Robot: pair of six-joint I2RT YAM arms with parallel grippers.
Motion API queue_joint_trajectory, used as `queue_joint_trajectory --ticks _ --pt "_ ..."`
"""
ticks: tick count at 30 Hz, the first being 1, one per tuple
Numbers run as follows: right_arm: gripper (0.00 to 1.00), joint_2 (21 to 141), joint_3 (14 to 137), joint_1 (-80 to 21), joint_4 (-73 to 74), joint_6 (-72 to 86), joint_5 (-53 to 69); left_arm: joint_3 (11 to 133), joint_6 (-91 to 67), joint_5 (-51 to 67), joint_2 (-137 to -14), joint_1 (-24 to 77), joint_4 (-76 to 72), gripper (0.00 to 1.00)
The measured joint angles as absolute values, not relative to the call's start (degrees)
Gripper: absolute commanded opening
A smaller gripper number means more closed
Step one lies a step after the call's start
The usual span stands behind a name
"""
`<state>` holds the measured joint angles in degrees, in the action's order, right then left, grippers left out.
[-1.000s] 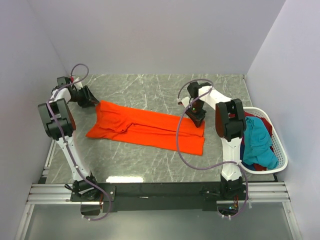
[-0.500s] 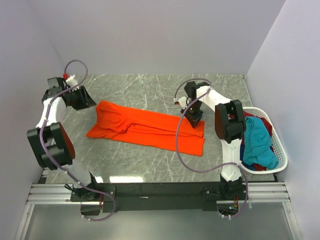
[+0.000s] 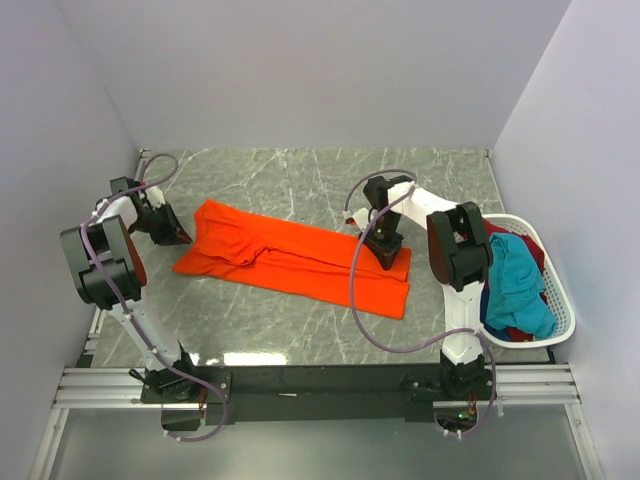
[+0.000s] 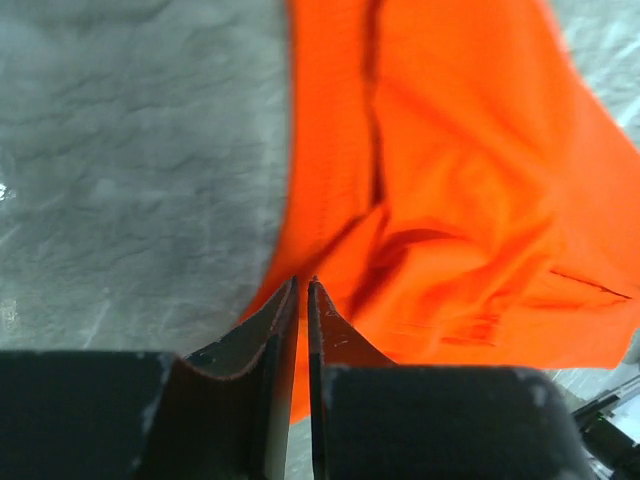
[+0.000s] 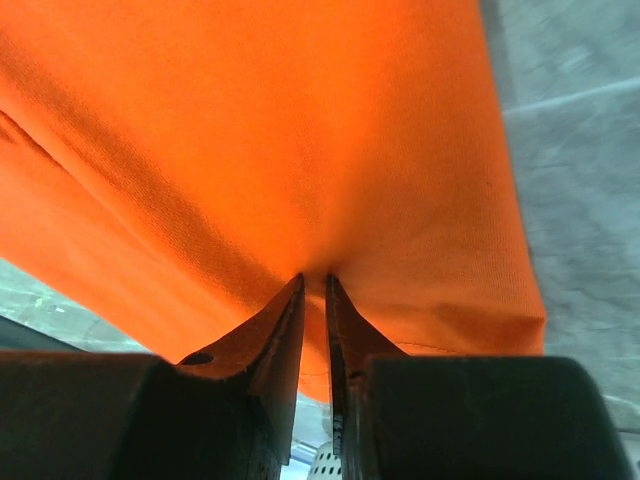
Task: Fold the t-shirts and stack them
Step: Fold the tshirt
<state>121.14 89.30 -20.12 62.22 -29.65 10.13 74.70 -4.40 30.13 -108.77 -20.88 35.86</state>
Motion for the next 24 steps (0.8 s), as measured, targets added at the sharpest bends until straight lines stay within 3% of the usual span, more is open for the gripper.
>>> queue_joint_trajectory --ticks 13,24 --pt "0.21 120.7 88.7 -20.1 62.4 -29.7 10.1 74.8 -2.9 36.0 -112.6 -21.7 40.0 0.09" --pt "0.21 121.0 88.7 -20.2 62.4 -29.9 8.4 76.3 -3.8 34.1 -116.1 -22.0 40.9 0.08"
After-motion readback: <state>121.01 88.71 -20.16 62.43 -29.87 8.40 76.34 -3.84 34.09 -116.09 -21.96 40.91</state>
